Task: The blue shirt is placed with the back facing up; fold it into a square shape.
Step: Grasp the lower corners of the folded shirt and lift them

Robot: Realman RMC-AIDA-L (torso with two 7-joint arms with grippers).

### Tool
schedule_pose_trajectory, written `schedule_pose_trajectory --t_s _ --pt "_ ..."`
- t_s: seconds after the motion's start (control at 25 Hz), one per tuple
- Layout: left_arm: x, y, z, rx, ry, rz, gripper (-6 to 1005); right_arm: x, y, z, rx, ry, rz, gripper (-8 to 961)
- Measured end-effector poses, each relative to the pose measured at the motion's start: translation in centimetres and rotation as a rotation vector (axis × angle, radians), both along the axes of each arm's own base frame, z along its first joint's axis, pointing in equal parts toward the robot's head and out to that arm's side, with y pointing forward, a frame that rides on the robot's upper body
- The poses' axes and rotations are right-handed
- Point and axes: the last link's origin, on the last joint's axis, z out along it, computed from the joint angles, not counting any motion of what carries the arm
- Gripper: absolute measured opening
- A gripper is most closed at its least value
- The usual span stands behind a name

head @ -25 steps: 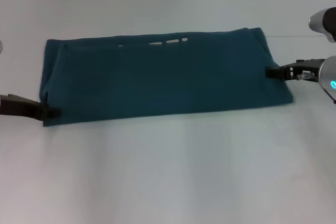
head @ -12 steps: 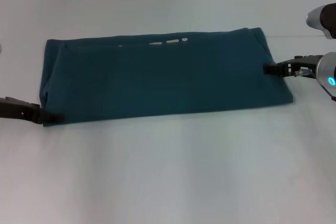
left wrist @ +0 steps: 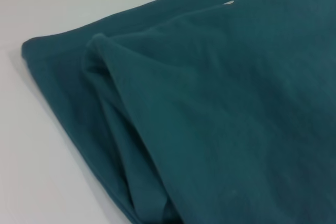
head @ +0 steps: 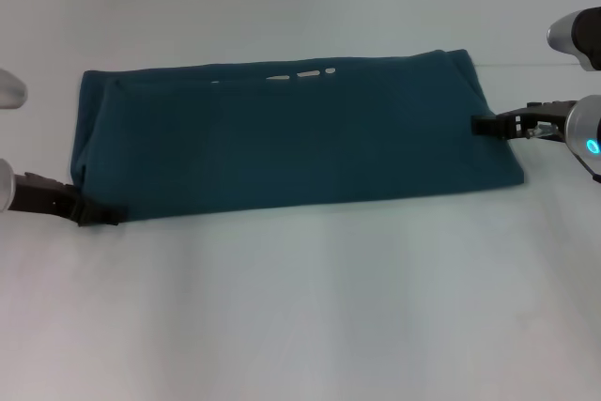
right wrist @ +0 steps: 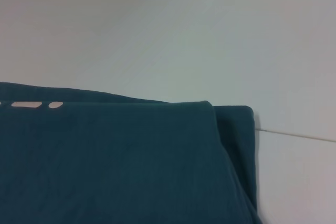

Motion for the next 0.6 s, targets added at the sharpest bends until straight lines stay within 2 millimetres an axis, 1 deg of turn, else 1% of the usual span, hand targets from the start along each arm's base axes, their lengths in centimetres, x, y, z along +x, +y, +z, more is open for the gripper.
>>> schedule_pose_trajectory --t_s 0.32,0.52,0.6 --pt "0.18 0.48 -0.11 0.006 0.016 -0.011 849 0.47 -0.03 0.23 0.008 0.007 -0.017 914" --pt "0.18 0.56 -0.07 0.008 0.023 -0.017 846 0.39 0.09 0.35 0.013 0.009 -0.016 914" --pt "0.12 0.53 -0.11 0.009 0.026 -0.019 796 0.37 0.1 0.35 0.013 0.009 -0.015 914"
